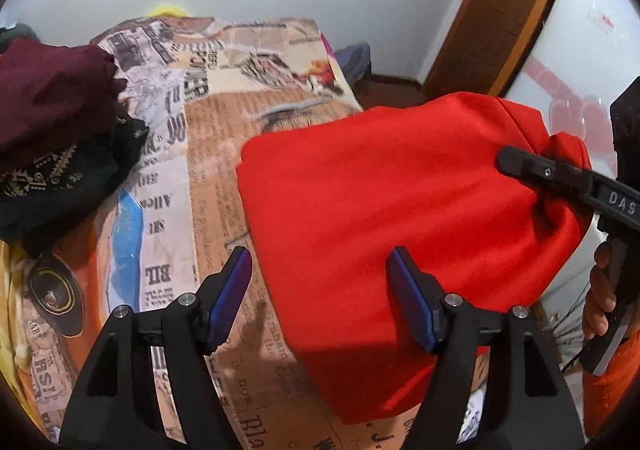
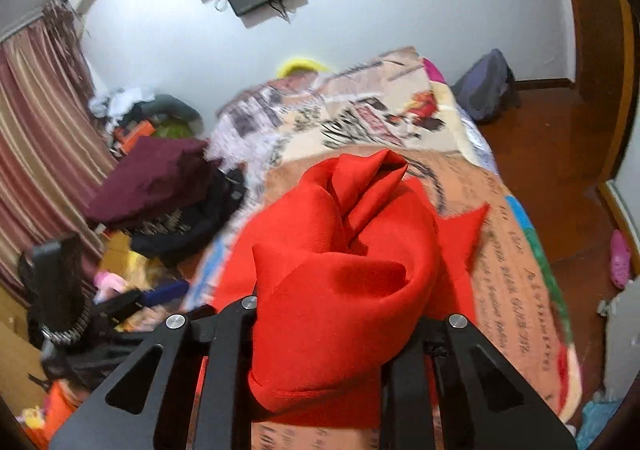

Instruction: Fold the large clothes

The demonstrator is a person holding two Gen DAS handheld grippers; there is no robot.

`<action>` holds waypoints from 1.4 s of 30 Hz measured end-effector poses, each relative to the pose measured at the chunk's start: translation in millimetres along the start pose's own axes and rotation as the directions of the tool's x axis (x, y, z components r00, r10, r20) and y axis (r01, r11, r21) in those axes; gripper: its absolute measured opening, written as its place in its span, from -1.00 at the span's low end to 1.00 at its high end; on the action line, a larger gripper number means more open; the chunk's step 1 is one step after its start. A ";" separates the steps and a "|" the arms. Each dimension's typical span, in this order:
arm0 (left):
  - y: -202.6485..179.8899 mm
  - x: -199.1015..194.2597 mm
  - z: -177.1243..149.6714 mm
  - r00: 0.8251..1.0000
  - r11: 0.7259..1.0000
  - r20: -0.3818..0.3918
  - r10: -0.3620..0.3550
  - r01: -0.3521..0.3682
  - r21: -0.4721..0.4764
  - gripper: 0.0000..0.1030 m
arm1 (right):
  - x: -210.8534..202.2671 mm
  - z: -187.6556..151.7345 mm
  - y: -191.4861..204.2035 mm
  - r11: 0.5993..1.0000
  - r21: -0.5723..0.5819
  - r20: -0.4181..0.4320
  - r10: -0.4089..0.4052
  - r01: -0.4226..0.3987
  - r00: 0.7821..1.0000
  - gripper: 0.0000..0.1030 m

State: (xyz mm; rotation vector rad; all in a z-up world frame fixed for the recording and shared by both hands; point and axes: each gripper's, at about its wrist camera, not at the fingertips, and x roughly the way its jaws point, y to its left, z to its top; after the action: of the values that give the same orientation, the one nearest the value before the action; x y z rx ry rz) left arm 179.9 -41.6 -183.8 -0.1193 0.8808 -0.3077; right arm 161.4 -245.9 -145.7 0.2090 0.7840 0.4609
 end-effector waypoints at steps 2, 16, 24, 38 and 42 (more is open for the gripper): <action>-3.2 11.9 -6.7 0.999 1.000 -0.037 0.004 -0.004 0.014 0.38 | 11.3 -9.4 -12.4 0.999 0.015 -0.048 -0.031 0.032 0.998 -0.64; -3.6 28.1 -22.6 0.997 0.998 -0.053 0.059 -0.058 0.036 0.76 | 2.5 -55.8 -65.3 0.992 0.048 -0.118 -0.112 0.118 0.987 0.05; -0.5 27.2 -20.8 0.996 0.998 -0.065 0.055 -0.055 0.004 0.76 | 0.5 -64.2 -86.6 0.989 0.092 -0.190 -0.099 0.119 0.977 0.15; 33.4 15.1 10.9 0.995 0.988 -0.048 0.082 -0.087 -0.123 0.76 | 16.2 -9.8 -67.8 0.994 0.107 -0.145 -0.013 0.028 0.989 0.48; 42.4 36.8 6.4 0.991 0.981 -0.129 -0.029 0.004 -0.193 0.76 | 42.5 -18.9 -78.3 0.989 0.143 -0.230 0.012 0.021 0.973 0.49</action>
State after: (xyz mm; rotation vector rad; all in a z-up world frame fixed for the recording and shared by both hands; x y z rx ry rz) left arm 215.9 -13.0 -216.7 -0.2887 1.0398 -0.2473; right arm 199.0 -294.6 -212.8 0.2924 1.0472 0.4286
